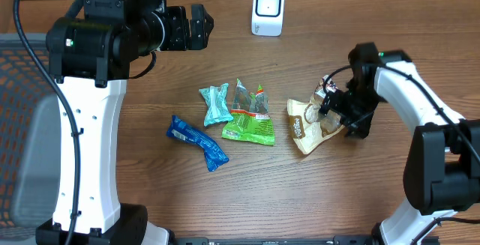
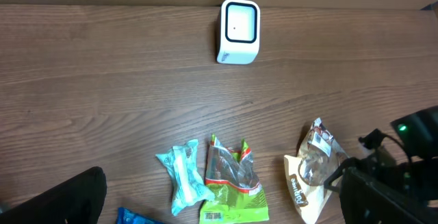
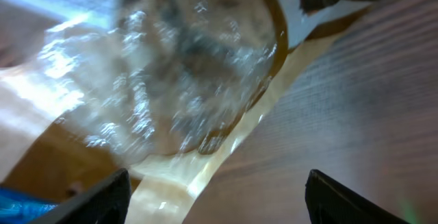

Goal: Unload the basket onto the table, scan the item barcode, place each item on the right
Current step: 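Grasp the mushroom bag with the right gripper and turn it over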

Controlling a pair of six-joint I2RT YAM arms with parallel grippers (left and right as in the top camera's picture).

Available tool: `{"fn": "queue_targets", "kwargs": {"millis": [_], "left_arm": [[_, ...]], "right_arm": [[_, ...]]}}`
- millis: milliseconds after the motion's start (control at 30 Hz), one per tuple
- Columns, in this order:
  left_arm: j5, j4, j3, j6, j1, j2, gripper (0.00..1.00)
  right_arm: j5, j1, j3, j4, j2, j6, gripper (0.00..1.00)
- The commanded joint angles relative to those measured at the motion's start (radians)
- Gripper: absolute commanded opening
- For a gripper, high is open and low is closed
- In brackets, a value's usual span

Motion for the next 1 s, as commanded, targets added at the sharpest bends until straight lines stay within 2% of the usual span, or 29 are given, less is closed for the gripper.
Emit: {"fn": "queue_targets", "kwargs": {"millis": [0,133,233,400,467,567,633,700,833,900,967], "left_arm": [[-0.002,-0.001,-0.003,0.019,-0.001,0.002,1.00],[-0.002,0.000,-0.003,0.019,-0.001,0.002,1.00],[-0.002,-0.001,-0.003,0.019,-0.001,0.002,1.00],[-0.002,-0.001,-0.003,0.019,-0.001,0.002,1.00],[-0.002,-0.001,-0.003,0.019,-0.001,0.002,1.00],[-0.002,-0.001,-0.003,0.019,-0.001,0.002,1.00],[-0.002,0.000,-0.003,0.019,-0.001,0.002,1.00],[-0.002,0.000,-0.003,0.019,-0.001,0.002,1.00],[-0.002,-0.001,-0.003,0.019,-0.001,0.002,1.00],[-0.002,-0.001,-0.003,0.019,-0.001,0.002,1.00],[-0.002,0.000,-0.003,0.019,-0.001,0.002,1.00]], "right_arm": [[0.008,0.000,-0.074,0.090,-0.008,0.042,0.82],[0.013,0.001,-0.189,0.332,-0.008,0.001,0.80],[0.063,0.001,-0.251,0.499,-0.008,-0.114,0.81],[0.220,0.000,-0.251,0.553,-0.008,-0.255,0.83],[0.298,-0.003,-0.248,0.567,-0.008,-0.262,0.84],[0.311,-0.016,-0.233,0.585,-0.008,-0.253,0.86],[0.303,-0.029,-0.217,0.605,-0.008,-0.229,0.87],[0.277,-0.053,-0.205,0.702,-0.008,-0.099,0.89],[0.221,-0.066,-0.204,0.774,-0.008,0.047,0.88],[0.124,-0.074,-0.203,0.770,-0.008,0.160,0.88],[-0.061,-0.074,-0.203,0.760,-0.008,0.314,0.88]]}}
